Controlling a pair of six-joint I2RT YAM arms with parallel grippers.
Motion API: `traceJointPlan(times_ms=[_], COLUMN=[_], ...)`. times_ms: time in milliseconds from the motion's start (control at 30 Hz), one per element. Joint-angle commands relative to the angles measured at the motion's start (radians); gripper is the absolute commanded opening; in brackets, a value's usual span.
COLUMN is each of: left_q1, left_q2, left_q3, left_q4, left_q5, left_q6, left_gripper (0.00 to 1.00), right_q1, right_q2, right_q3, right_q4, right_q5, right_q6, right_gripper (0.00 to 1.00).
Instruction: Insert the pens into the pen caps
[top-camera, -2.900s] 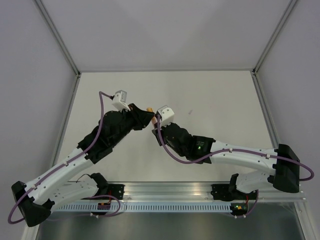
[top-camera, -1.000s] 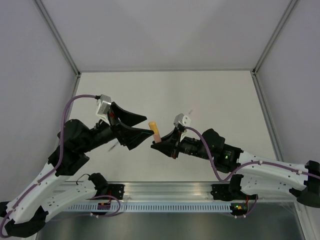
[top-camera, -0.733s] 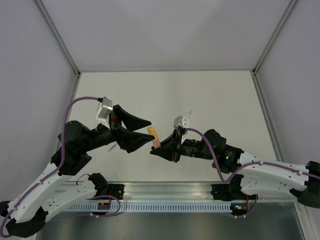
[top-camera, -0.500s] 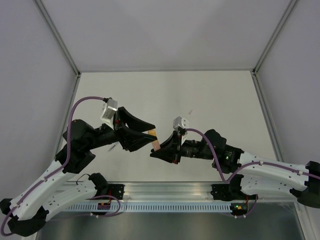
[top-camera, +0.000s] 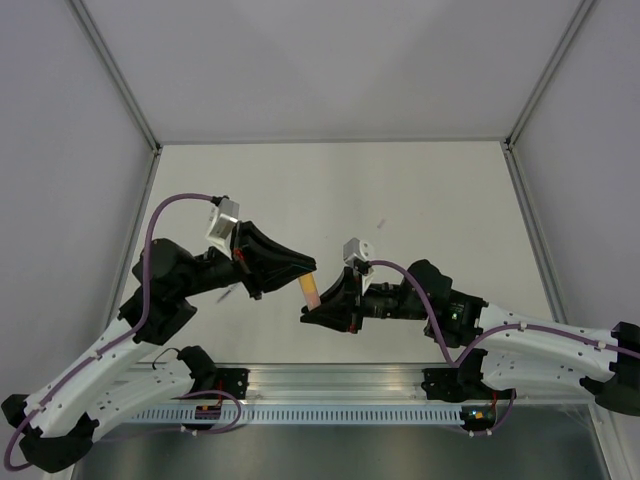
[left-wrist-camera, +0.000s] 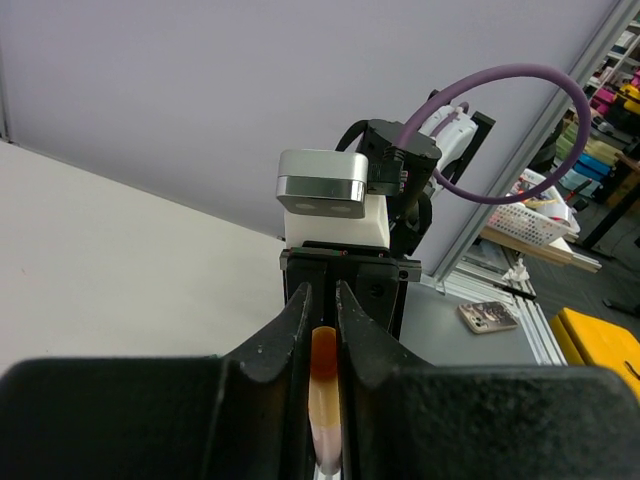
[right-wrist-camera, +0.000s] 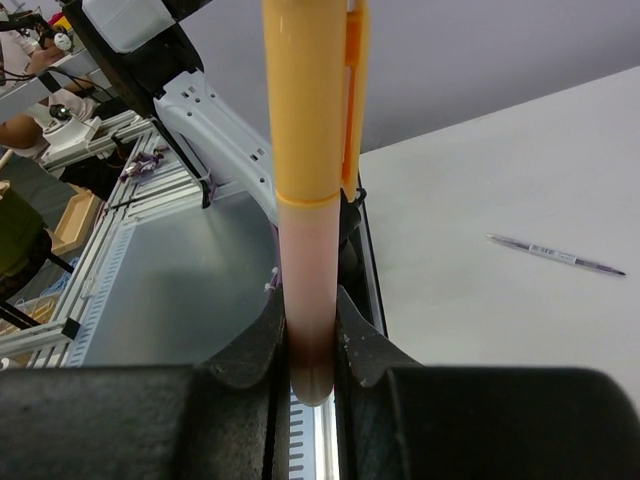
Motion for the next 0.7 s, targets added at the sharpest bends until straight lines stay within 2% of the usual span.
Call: traceJointPlan(times_ms=[0,233,667], left_q1=[-0.01,-0.012,-0.01], left_q2=[0.002,0.001,-0.041], left_q3=[-0.024,-0.06,-0.152], left_q4=[-0.036,-0.029,-0.012], left_q5=[0.122,0.145,0.133], left_q6=[-0.016,-0.034,-0.028], left_gripper=[0.02,0.02,0.02], right_q1=[-0.006,-0.006,-0.014], right_q2=[-0.009,-0.009,0.003], right_q3=[0.048,0.075,0.235], right_q4=[0.078,0.057,0.0], right_q5=[0.067,0.131,0.28], right_q6=[0.023,0.005,-0.04], right_gripper=[0.0,0.0,0.0])
